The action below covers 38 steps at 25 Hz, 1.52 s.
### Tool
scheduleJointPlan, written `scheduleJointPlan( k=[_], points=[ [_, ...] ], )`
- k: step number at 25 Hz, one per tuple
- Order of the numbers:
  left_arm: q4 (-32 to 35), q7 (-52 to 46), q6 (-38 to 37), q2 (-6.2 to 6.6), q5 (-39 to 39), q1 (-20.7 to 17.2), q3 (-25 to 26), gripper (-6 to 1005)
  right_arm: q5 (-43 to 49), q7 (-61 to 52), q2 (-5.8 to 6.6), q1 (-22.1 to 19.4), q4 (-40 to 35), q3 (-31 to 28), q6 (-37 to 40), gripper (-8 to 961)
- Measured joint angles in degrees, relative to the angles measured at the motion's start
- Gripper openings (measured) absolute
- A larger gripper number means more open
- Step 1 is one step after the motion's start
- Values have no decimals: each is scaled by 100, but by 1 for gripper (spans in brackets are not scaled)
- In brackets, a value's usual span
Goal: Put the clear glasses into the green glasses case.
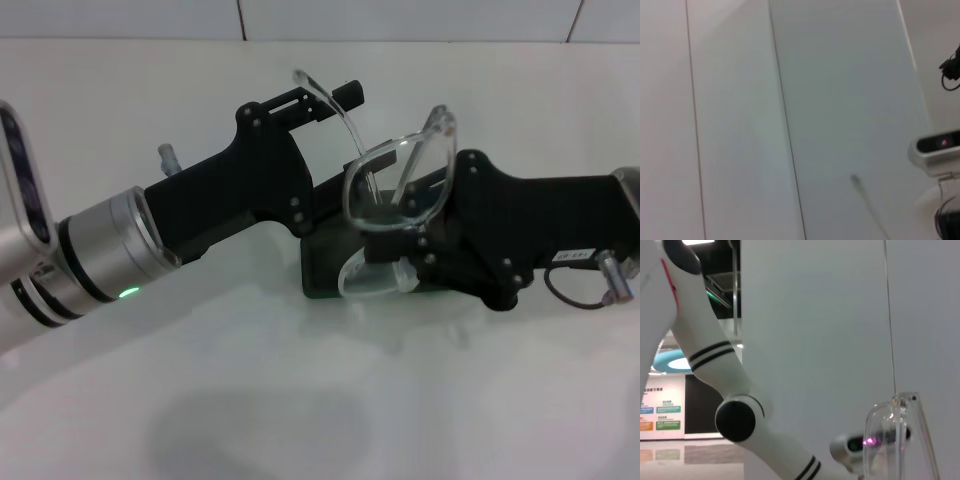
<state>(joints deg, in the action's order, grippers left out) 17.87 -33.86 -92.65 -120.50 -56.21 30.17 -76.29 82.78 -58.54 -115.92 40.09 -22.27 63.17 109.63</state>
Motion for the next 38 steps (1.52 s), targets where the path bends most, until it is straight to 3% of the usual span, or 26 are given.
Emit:
scheduleJointPlan(
  k=[6,16,24,38],
  points=[
    [-22,108,-51,0,28,-24,1,564,8,-134,26,-20,3,294,-112,116],
    [-38,120,-52,0,89,-91,0,564,324,-257,69,-134,-74,284,-171,118],
    [-39,123,-156,1,96,-133,1,564,328,-489,177,-184,-79,288,-285,121],
    [-46,239,-200,12,96,-143,1,564,606,-690,156,-186,-285,306,-485,126]
  ],
)
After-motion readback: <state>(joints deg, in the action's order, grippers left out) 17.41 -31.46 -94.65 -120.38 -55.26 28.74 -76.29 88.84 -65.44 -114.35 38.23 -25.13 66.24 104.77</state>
